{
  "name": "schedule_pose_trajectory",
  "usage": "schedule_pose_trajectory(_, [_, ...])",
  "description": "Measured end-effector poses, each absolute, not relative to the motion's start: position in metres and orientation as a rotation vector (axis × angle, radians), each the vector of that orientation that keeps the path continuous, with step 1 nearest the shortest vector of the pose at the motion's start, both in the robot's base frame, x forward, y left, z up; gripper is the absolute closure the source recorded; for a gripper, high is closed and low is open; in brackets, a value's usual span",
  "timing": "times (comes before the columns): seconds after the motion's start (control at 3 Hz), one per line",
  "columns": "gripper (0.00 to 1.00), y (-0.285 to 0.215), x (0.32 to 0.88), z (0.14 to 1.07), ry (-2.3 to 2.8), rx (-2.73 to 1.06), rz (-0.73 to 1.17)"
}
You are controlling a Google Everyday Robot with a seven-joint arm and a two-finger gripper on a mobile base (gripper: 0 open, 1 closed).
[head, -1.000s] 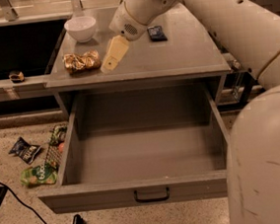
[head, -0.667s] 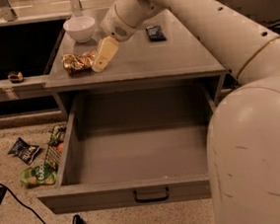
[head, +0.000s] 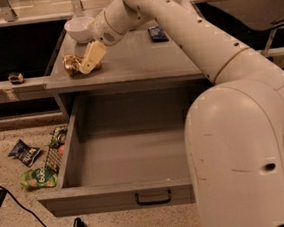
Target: Place orange can into top drawer
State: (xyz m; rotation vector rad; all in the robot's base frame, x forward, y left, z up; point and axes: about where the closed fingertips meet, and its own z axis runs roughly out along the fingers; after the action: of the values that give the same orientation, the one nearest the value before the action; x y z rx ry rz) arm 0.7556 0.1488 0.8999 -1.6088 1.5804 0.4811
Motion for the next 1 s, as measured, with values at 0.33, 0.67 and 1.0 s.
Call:
schedule_pose_trajectory(0.33, [0.00,0.174,0.761,0.889,1.550,-1.621,0.535])
schedule_pose_trajectory(0.67, [0.00,0.190,0.765,0.875,1.552,-1.639,0.580])
schedule_pose_trajectory(1.0, [0.00,0.197,0.768,0.861,1.597,-1.658,0.603])
